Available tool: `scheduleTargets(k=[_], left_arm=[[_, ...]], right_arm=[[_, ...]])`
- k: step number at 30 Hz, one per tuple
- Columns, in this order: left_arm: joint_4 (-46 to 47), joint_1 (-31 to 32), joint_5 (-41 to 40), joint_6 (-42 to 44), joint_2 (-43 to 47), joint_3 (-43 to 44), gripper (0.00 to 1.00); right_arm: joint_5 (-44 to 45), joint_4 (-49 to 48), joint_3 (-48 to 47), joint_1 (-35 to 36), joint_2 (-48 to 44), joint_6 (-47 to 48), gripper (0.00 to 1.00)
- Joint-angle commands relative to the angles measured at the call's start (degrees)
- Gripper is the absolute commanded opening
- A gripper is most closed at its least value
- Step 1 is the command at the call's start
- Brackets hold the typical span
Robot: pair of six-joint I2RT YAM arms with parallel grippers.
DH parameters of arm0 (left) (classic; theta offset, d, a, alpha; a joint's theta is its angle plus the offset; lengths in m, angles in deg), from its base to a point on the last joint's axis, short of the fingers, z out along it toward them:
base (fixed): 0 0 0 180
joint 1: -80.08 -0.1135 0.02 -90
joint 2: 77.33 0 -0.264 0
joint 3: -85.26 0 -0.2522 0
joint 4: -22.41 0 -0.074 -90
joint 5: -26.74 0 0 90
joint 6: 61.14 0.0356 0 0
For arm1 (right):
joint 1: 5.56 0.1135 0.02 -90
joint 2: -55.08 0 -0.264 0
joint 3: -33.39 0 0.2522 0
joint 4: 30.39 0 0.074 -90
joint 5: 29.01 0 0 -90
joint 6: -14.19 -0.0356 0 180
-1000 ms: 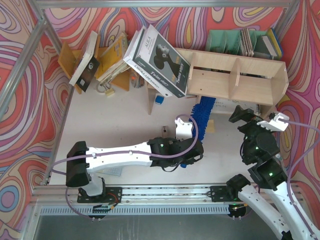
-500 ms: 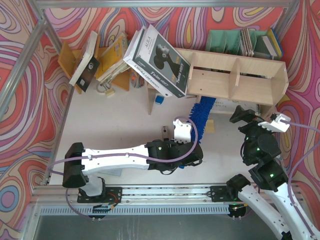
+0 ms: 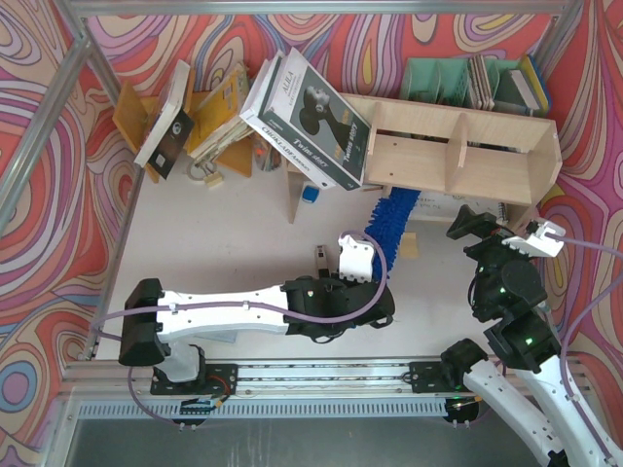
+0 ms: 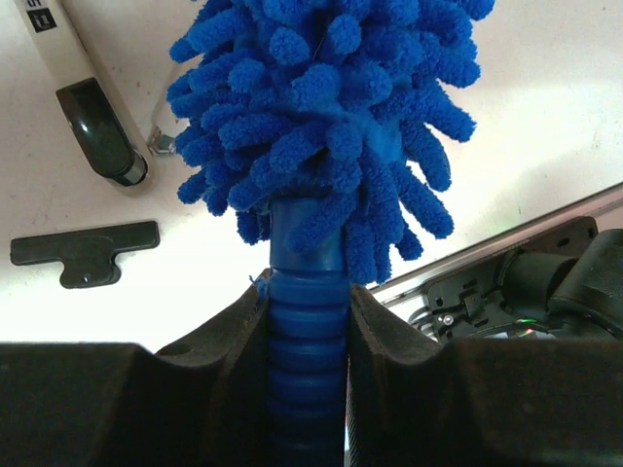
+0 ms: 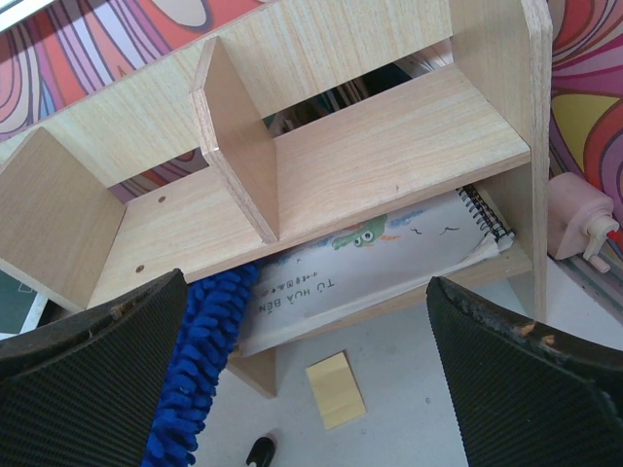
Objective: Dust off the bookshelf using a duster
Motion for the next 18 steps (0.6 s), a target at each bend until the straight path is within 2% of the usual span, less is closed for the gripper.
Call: scheduleTargets(k=[1,10,18], left_arm=[[-1.71,-0.03,-11.24,-0.58,3.39,0.05,0.00],[0.51,0.53,-11.76,1.47,3.16,-0.51,0.00],[4.61,0.52,-7.08,10.51,-0.15,3.23,0.00]], right_arm=[[0.48,-0.15,-0.36,-0.25,0.18,-0.16,0.99],[0.60,-0.19,-0.34,-0.20,0.42,-0.18,0.99],[0.53,1.12,-2.90,-0.23,0.79,-0.54,0.99]])
